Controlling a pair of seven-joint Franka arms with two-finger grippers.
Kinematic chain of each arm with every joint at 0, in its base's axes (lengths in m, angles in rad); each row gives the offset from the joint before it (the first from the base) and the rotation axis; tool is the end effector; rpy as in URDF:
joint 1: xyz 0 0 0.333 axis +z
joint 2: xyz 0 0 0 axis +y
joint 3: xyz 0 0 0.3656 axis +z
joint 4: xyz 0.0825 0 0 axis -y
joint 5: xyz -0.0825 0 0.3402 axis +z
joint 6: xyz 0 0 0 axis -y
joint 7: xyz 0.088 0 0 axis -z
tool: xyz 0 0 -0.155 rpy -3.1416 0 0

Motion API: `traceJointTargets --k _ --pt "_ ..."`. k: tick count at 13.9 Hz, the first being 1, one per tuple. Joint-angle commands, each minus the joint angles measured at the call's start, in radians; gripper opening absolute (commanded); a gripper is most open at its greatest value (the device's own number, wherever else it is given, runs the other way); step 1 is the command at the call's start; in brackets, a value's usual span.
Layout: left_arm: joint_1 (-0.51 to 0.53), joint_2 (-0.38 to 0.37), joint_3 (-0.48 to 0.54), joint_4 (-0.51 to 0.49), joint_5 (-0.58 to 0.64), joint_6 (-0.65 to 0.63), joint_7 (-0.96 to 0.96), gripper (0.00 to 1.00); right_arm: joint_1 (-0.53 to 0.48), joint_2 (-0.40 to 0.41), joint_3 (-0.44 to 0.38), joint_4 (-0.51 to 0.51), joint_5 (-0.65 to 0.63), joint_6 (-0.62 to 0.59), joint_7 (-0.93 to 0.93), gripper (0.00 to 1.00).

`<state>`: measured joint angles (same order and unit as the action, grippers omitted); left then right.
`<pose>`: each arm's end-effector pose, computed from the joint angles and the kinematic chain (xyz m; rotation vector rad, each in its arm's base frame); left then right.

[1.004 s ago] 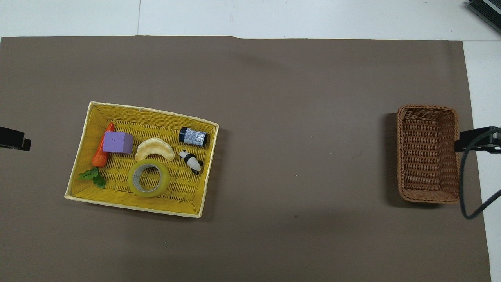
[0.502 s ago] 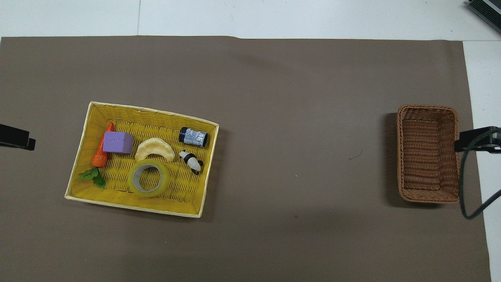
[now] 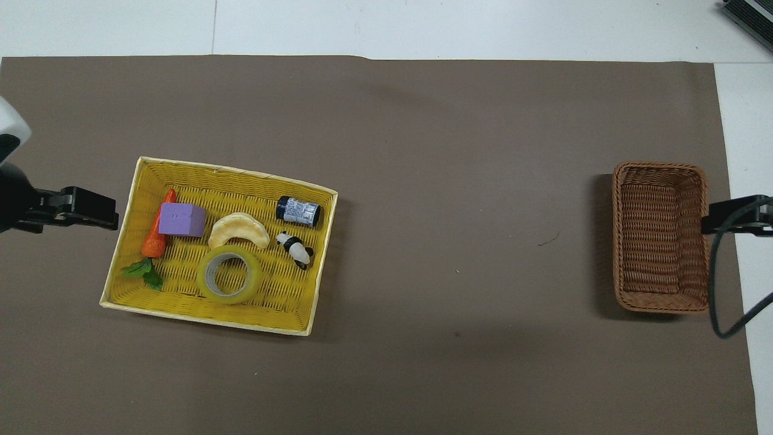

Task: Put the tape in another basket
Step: 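Reach the left gripper into the yellow tray toward the tape roll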

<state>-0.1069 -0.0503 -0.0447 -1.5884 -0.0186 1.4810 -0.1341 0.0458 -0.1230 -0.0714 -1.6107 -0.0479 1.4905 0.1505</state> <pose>0.4743 -0.0762 0.6361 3.1321 -0.0290 -0.0923 0.4573 -0.0221 0.6616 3.0903 -0.2781 0.0076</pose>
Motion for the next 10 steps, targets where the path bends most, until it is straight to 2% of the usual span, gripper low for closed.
traceJointTargets --k 1,5,10 --pt "-0.025 -0.034 0.012 -0.143 0.0 0.12 -0.071 1.0 -0.015 -0.014 0.004 -0.008 0.026 -0.001 -0.022 1.0" --pt "-0.033 -0.057 0.012 -0.287 0.0 0.248 -0.097 1.0 -0.015 -0.014 0.004 -0.008 0.026 -0.001 -0.022 1.0" --pt "-0.024 -0.077 0.012 -0.517 0.0 0.464 -0.116 1.0 -0.015 -0.014 0.004 -0.008 0.026 -0.001 -0.02 1.0"
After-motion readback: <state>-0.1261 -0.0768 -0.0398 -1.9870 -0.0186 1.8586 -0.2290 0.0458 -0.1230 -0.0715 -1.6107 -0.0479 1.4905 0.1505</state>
